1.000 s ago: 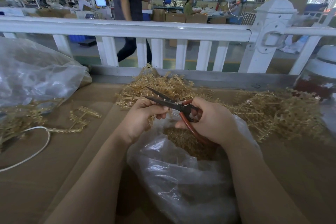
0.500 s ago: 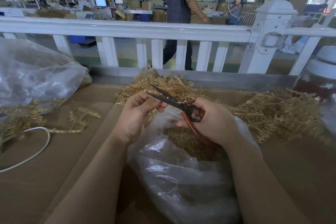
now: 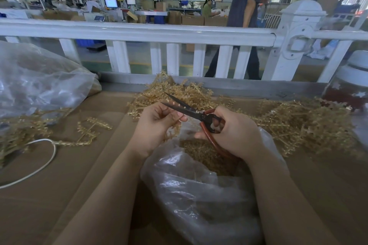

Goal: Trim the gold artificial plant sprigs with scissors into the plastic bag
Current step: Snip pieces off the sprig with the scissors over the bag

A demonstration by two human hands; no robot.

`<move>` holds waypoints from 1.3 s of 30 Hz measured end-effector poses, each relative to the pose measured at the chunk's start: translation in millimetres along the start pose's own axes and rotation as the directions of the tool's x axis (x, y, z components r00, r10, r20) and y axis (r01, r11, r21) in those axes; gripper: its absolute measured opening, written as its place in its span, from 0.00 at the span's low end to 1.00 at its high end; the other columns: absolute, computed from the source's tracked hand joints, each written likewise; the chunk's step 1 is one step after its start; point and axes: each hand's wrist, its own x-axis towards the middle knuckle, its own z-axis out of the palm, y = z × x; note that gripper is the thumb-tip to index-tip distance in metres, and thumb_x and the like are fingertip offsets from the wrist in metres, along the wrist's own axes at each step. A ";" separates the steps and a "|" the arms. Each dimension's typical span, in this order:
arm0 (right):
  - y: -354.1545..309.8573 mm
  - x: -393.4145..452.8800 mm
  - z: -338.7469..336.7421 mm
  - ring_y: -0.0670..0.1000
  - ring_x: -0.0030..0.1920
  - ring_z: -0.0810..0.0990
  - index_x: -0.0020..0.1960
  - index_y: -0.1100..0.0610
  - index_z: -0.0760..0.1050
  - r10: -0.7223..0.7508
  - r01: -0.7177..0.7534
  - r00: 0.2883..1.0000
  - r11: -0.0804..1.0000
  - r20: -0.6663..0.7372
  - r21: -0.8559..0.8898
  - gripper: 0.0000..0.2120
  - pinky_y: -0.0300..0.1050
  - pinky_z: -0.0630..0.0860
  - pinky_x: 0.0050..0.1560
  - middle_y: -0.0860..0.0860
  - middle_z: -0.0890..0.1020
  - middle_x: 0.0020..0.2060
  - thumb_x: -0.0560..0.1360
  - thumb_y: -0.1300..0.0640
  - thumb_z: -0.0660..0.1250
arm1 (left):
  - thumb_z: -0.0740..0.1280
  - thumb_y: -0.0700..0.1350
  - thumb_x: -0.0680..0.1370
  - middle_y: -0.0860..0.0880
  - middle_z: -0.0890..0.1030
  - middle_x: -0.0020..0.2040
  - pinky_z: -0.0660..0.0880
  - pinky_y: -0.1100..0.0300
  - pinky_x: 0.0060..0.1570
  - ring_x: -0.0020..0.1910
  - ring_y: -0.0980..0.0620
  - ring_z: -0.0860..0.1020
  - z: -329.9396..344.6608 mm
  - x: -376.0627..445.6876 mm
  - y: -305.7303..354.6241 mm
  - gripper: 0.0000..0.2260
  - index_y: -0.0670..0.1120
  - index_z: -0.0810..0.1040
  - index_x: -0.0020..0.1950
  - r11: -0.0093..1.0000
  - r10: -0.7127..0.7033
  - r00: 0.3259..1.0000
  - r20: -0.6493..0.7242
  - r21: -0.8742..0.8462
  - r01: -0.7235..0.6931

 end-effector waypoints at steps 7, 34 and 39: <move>0.2 -0.5 -1.9 0.37 0.31 0.74 0.38 0.43 0.67 0.026 -0.027 0.999 0.999 0.028 0.025 0.27 0.37 0.67 0.29 0.39 0.76 0.31 0.61 0.21 0.66 | 0.67 0.33 0.78 0.50 0.85 0.38 0.75 0.68 0.41 0.38 0.58 0.82 -1.2 1.4 1.3 0.03 0.36 0.80 0.46 1.000 -0.027 1.000 0.004 -0.002 0.027; 0.9 -1.2 -0.9 0.40 0.34 0.76 0.41 0.46 0.71 0.060 -0.059 0.998 0.998 0.025 -0.018 0.21 0.36 0.72 0.33 0.40 0.78 0.33 0.71 0.29 0.68 | 0.60 0.31 0.81 0.43 0.81 0.37 0.77 0.63 0.39 0.37 0.53 0.81 7.1 -2.6 9.5 0.05 0.30 0.74 0.53 0.981 -0.167 0.985 0.032 -0.089 0.170; 3.0 -1.5 2.0 0.40 0.31 0.74 0.37 0.45 0.69 0.080 -0.080 0.997 0.997 -0.011 0.015 0.19 0.37 0.64 0.29 0.41 0.76 0.29 0.71 0.33 0.71 | 0.61 0.32 0.81 0.46 0.84 0.36 0.77 0.65 0.39 0.36 0.53 0.82 5.4 -1.6 9.4 0.05 0.34 0.77 0.49 0.986 -0.141 0.990 0.021 -0.084 0.142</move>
